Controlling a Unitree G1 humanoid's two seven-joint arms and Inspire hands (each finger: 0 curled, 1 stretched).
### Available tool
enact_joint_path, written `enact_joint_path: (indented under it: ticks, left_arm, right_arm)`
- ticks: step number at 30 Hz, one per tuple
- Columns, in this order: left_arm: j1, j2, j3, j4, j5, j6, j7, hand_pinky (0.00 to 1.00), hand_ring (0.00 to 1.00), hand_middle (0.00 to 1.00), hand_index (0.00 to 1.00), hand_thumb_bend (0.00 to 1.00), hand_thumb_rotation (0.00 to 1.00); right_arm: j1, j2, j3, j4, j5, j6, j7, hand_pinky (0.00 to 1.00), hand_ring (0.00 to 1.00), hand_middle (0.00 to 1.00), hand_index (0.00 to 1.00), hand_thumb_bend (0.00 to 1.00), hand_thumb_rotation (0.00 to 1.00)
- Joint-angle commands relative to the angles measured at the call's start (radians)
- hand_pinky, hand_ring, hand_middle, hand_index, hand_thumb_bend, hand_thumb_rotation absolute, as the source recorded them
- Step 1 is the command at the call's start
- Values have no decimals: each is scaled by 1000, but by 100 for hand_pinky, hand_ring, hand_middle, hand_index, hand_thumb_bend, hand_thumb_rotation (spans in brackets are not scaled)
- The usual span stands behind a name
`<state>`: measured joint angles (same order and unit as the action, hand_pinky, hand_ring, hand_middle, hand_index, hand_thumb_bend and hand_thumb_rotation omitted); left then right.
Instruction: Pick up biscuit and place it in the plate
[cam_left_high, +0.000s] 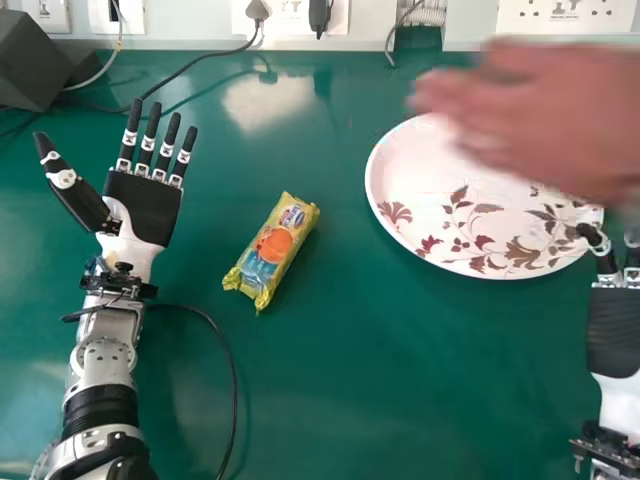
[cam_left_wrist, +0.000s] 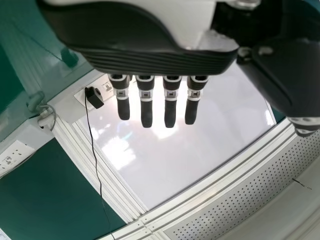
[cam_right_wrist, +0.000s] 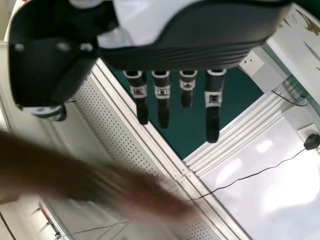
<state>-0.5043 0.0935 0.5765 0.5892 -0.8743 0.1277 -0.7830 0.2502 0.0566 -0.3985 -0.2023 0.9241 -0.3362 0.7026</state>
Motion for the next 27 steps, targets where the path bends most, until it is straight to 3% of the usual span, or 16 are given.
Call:
enact_joint_path:
  ticks: [1, 19, 24, 27]
  left_arm:
    - [71, -24, 5, 41, 6, 5, 0, 93, 91, 93, 93, 100, 62]
    - [85, -29, -3, 16, 8, 7, 4, 92, 91, 94, 95, 100, 62]
    - [112, -41, -15, -50, 21, 2, 39, 91, 91, 93, 94, 100, 61]
    - [139, -46, -37, -111, 62, -37, 62, 91, 90, 93, 94, 100, 61]
  right_arm:
    - [20, 35, 2, 9, 11, -4, 2, 59, 76, 88, 89, 75, 33]
    - [33, 39, 10, -2, 10, -16, -1, 59, 77, 87, 89, 75, 33]
    - [35, 36, 9, 0, 12, -16, -2, 59, 76, 86, 87, 76, 32]
    - [33, 33, 8, 1, 14, -15, -1, 59, 77, 86, 87, 78, 33]
